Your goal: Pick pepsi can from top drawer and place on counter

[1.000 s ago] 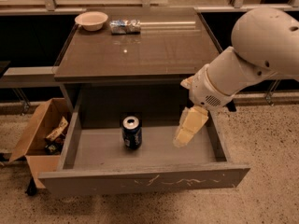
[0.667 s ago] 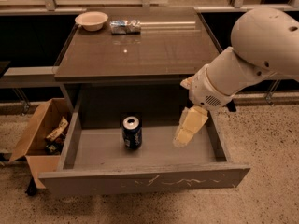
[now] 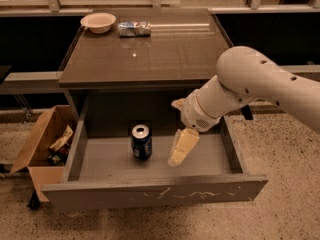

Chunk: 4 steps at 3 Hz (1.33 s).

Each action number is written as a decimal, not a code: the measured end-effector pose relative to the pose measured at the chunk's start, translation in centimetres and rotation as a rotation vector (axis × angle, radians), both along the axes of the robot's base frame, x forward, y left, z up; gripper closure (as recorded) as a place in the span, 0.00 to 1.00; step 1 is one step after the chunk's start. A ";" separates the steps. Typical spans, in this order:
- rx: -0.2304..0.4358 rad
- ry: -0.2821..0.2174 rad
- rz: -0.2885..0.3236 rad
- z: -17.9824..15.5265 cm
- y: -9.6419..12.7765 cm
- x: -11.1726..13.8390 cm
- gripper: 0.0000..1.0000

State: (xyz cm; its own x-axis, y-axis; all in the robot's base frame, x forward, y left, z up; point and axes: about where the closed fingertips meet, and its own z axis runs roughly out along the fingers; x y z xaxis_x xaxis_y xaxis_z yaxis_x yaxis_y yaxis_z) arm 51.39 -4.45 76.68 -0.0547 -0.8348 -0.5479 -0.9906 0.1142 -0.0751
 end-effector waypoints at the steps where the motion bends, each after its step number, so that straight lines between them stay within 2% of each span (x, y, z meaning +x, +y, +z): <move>1: 0.065 0.041 -0.001 -3.0 2.2 2.0 0.00; 2: 0.121 0.090 -0.039 -5.4 4.2 3.6 0.00; 4: 0.226 0.126 -0.056 -8.5 8.2 4.9 0.00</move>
Offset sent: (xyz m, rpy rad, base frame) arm 0.0575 0.0641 -0.0828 0.1943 0.1491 -0.1015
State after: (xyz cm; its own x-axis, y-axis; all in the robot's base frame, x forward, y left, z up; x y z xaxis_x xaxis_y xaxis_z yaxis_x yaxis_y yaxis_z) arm 56.25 3.71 68.14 -0.1768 -0.6860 -0.7058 -0.9823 0.1685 0.0823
